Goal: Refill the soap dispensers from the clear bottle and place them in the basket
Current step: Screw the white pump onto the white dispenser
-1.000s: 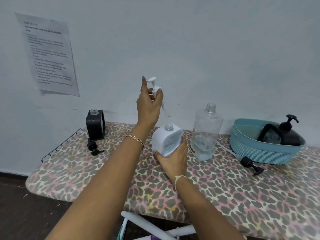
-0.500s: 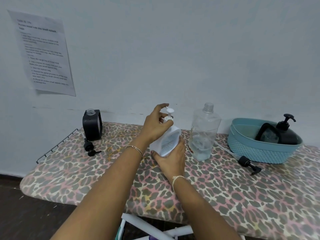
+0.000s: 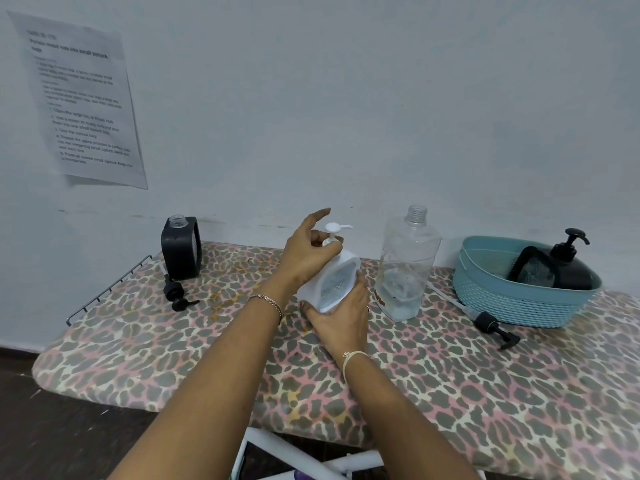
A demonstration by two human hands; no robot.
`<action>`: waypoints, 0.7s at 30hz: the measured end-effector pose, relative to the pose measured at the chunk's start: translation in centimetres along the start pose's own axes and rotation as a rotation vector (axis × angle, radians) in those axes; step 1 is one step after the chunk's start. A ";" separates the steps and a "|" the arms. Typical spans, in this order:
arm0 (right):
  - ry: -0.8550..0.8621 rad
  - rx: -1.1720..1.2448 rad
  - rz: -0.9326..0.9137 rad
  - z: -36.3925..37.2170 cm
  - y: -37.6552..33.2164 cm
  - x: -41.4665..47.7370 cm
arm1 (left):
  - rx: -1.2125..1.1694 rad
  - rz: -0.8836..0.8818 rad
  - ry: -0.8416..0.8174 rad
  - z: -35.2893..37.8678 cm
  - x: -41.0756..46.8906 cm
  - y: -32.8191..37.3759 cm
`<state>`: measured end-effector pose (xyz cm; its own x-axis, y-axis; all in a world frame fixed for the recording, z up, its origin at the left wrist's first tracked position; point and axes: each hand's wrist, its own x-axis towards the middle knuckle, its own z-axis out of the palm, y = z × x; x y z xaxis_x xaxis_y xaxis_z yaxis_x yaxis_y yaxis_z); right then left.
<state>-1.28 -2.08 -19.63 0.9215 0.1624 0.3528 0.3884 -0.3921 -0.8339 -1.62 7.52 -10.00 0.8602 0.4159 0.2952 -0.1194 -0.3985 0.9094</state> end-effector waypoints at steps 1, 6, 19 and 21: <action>0.000 0.000 0.001 0.0 0.0 0.0 | -0.011 -0.020 0.004 0.1 0.0 0.0; 0.002 -0.005 0.006 0.1 0.1 0.1 | 0.103 -0.017 0.178 0.5 -0.4 -0.1; 0.015 0.002 -0.013 0.3 0.2 0.2 | 0.229 0.028 0.223 0.8 -0.5 -0.4; 0.008 -0.009 -0.013 0.4 0.3 0.2 | 0.216 0.039 0.195 0.7 -0.6 -0.4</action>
<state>-1.01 -1.83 -20.01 0.9165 0.1599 0.3668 0.3998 -0.3978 -0.8257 -1.74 6.90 -10.77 0.7428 0.5376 0.3990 -0.0245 -0.5737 0.8187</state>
